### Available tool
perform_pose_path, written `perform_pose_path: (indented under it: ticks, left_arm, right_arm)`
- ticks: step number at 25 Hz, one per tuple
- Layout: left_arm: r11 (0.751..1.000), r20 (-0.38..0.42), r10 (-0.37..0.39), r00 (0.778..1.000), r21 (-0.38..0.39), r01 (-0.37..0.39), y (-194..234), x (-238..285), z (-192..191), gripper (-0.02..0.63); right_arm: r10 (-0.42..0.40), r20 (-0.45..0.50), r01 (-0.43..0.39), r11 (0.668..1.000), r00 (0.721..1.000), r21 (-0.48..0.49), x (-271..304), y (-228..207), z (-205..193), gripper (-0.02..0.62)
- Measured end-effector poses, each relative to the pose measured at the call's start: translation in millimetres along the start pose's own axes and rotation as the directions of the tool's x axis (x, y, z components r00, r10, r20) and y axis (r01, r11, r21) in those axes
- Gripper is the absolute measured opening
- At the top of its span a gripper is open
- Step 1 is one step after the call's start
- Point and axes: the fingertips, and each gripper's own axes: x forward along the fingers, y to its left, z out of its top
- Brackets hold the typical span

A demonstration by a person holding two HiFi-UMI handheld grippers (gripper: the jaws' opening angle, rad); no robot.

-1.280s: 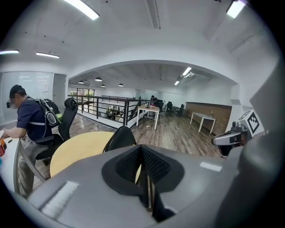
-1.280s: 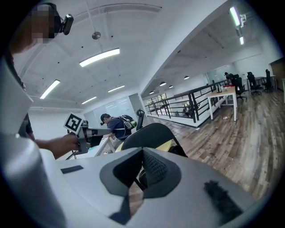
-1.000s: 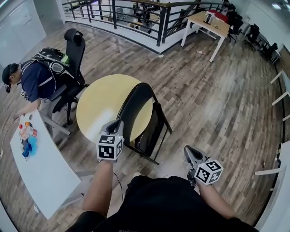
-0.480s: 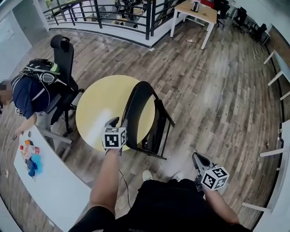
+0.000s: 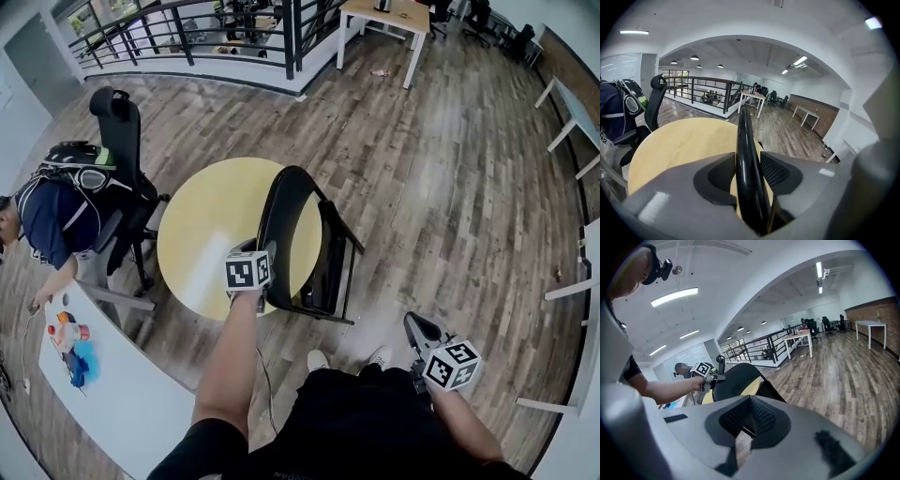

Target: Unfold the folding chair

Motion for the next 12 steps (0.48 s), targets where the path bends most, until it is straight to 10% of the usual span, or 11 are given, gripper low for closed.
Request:
perform_pose_path:
  ticks: [12]
  left_arm:
    - [0.997,-0.056,-0.01,0.998,-0.078,0.006,1,2,-2,0.149]
  right_arm:
    - [-0.046,0.028,0.046,0.999,0.999,-0.003,-16,-9,7,-0.005]
